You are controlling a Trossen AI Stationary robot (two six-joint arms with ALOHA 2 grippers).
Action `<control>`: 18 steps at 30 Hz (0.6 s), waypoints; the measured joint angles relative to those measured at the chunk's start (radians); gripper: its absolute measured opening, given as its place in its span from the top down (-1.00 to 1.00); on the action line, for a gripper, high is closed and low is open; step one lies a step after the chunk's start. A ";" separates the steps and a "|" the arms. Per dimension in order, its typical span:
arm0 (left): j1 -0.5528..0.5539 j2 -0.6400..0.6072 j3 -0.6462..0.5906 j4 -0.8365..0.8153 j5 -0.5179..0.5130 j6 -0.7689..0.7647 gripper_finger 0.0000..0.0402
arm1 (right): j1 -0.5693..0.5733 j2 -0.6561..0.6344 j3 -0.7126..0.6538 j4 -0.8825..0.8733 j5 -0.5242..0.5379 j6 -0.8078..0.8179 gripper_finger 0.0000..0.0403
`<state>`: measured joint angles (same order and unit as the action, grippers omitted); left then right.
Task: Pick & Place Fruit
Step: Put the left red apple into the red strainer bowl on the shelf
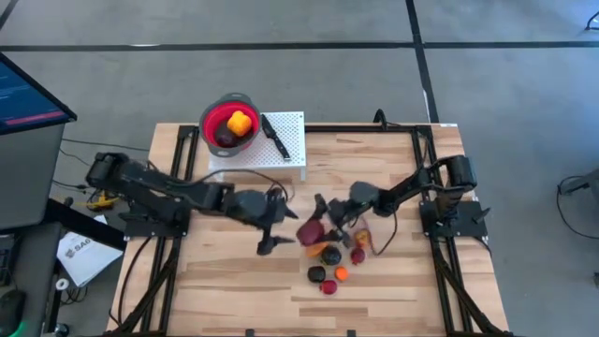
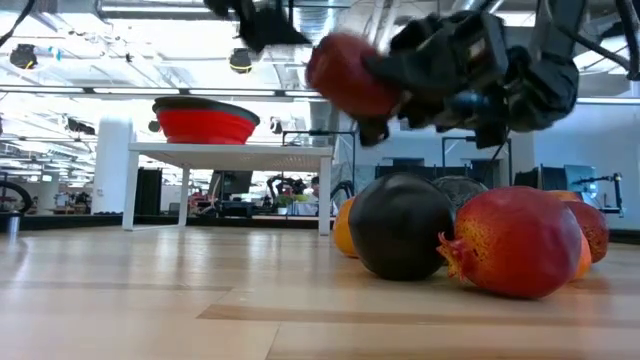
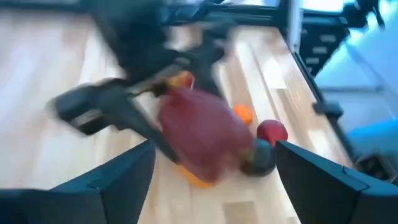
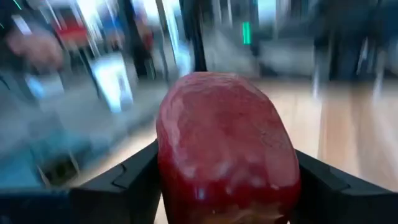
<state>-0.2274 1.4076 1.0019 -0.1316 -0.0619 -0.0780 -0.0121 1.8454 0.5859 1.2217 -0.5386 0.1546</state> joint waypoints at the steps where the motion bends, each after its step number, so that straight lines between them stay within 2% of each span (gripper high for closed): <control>1: -0.034 -0.011 0.000 0.029 -0.043 0.090 -0.61 | -0.013 0.001 -0.024 0.063 -0.015 0.029 -0.27; 4: -0.143 -0.016 0.002 0.152 -0.185 0.427 -0.59 | -0.041 0.012 -0.076 0.180 -0.068 0.105 -0.26; 8: -0.232 0.066 0.001 0.330 -0.313 0.837 -0.55 | -0.039 0.011 -0.083 0.289 -0.120 0.157 -0.26; 11: -0.235 0.132 0.000 0.458 -0.366 0.956 -0.54 | -0.027 0.008 -0.061 0.318 -0.142 0.168 -0.26; 18: -0.188 0.221 0.000 0.511 -0.418 1.021 -0.59 | 0.003 0.010 -0.031 0.328 -0.146 0.187 -0.27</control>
<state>-0.4157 1.6286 1.0016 0.3790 -0.4799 0.9428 -0.0086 1.8549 0.5549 1.5493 -0.6843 0.3412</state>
